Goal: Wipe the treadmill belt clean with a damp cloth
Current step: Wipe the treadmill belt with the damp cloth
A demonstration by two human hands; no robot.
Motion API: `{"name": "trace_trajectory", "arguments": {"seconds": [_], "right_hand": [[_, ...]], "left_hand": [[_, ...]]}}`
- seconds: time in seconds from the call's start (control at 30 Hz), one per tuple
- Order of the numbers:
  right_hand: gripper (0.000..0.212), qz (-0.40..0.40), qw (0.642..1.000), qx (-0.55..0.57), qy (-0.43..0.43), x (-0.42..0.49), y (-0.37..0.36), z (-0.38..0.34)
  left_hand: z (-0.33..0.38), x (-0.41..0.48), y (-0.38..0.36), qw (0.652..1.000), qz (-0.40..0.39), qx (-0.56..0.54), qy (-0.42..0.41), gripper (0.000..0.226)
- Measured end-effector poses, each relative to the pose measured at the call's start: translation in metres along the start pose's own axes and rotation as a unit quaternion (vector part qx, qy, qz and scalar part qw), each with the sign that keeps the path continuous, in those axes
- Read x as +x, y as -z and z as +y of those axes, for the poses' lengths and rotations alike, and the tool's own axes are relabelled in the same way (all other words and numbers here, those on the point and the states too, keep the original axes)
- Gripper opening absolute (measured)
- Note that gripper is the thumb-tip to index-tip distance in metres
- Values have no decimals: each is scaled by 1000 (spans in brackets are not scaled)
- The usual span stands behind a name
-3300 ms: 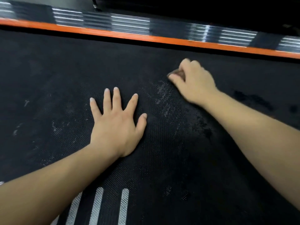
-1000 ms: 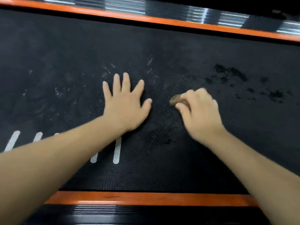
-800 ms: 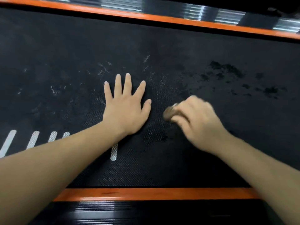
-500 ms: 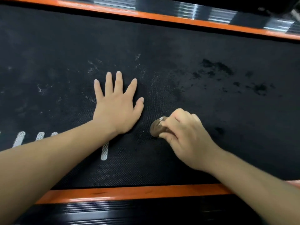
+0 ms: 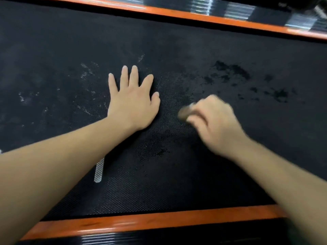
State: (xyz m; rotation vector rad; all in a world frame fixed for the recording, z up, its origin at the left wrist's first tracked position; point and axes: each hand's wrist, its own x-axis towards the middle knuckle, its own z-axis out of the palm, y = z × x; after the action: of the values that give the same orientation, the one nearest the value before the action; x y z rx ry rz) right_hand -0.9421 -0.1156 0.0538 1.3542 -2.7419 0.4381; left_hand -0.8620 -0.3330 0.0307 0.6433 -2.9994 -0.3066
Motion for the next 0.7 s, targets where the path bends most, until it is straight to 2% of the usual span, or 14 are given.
{"name": "trace_trajectory", "arguments": {"seconds": [0.1,0.13,0.2,0.27,0.33,0.37,0.5,0.57,0.63,0.7], "right_hand": [[51,41,987,-35,-154,44,2,43],[47,46,985,-41,-162,42,0,37],[36,48,994,-23,-91,20,-7,5],[31,10,1000,26,-6,-7,-7,-20],[28,-25,997,53,39,4,-1,-9],[26,-14,998,49,37,22,0,5],[24,30,992,-18,-117,79,-7,38],[30,32,996,-29,-82,61,-13,18],[33,0,999,31,-11,31,-12,-6],[30,-22,998,40,41,31,-7,-3]], "left_hand": [[1,0,0,1000,3,-8,-2,57],[1,0,0,1000,6,-9,-2,56],[2,0,0,1000,6,-8,1,55],[2,-1,0,1000,6,-4,2,56],[1,0,0,1000,9,-1,2,56],[1,0,1,1000,7,-1,2,56],[-1,0,0,1000,3,-3,1,58],[0,0,-1,1000,5,3,0,59],[0,-1,-2,1000,7,11,0,60],[0,-2,-2,1000,8,14,-1,60]]}}
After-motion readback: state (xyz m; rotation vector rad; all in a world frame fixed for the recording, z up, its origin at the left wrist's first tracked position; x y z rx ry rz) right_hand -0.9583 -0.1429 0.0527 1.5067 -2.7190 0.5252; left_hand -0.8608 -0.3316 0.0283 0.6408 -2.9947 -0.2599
